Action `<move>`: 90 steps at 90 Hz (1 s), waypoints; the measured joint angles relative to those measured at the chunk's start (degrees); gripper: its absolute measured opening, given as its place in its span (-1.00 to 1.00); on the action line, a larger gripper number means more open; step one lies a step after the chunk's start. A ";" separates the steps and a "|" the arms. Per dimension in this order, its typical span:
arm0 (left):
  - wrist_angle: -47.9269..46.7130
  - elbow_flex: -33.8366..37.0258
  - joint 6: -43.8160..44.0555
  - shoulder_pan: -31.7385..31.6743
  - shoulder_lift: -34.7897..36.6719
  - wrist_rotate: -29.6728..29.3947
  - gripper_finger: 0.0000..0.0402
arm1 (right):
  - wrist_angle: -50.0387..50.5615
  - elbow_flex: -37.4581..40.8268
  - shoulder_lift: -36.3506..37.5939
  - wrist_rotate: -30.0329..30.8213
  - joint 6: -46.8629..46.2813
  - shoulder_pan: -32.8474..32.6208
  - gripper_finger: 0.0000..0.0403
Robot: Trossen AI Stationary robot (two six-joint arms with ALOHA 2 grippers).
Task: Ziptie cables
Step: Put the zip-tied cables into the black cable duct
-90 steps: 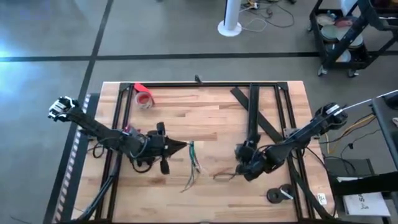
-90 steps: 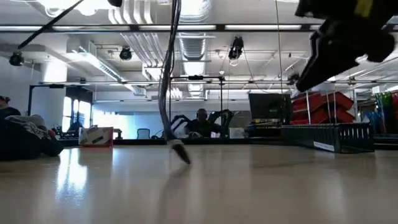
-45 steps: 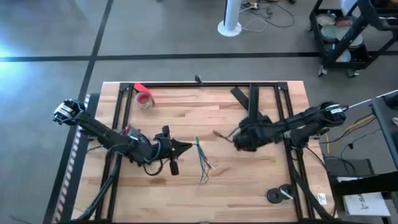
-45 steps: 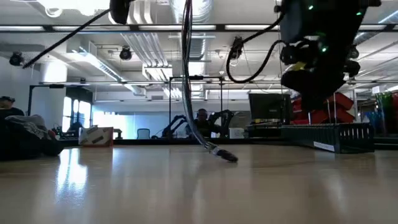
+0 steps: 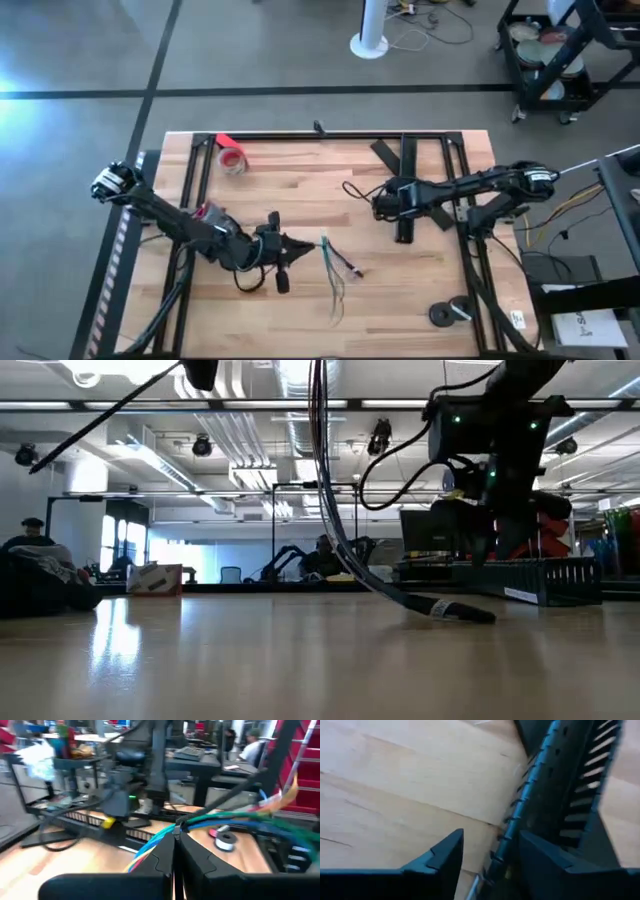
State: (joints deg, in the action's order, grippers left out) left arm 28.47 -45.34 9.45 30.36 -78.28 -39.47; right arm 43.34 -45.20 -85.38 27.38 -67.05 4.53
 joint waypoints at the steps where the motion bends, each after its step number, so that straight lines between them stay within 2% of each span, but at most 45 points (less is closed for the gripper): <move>1: 0.00 0.00 0.00 0.06 0.00 0.03 -0.99 | -0.06 0.21 0.00 -0.23 0.00 0.18 -0.24; 17: 1.82 0.00 -0.65 0.77 0.00 0.00 -0.99 | -3.37 3.17 0.00 -1.77 1.21 1.18 -0.45; 31: 2.26 0.00 -1.44 1.04 0.00 0.05 -0.99 | -9.99 4.82 0.00 -7.40 10.94 0.69 -0.77; 39: 2.38 0.00 -1.56 1.01 0.00 0.02 -0.99 | -10.30 4.40 -0.07 -9.56 17.67 -0.31 -0.95; 51: 2.40 0.00 -1.92 0.99 0.00 0.02 -0.99 | -5.28 0.23 0.97 -9.79 25.15 -3.26 -0.99; 65: 2.43 0.00 -2.89 0.99 0.00 0.02 -0.99 | -5.33 -5.43 0.81 -9.42 38.42 -10.04 -1.00; 77: 2.56 0.00 -2.95 0.99 0.01 0.02 -0.99 | -7.66 -7.55 -1.97 -10.12 50.54 -14.48 -1.00; 90: 3.19 0.02 -2.95 0.97 0.04 0.00 -0.99 | -14.56 -7.57 -7.09 -10.78 55.74 -16.02 -1.00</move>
State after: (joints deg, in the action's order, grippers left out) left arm 31.66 -45.32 6.50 31.33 -78.24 -39.46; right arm 28.78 -52.77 -92.47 16.60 -11.31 -11.49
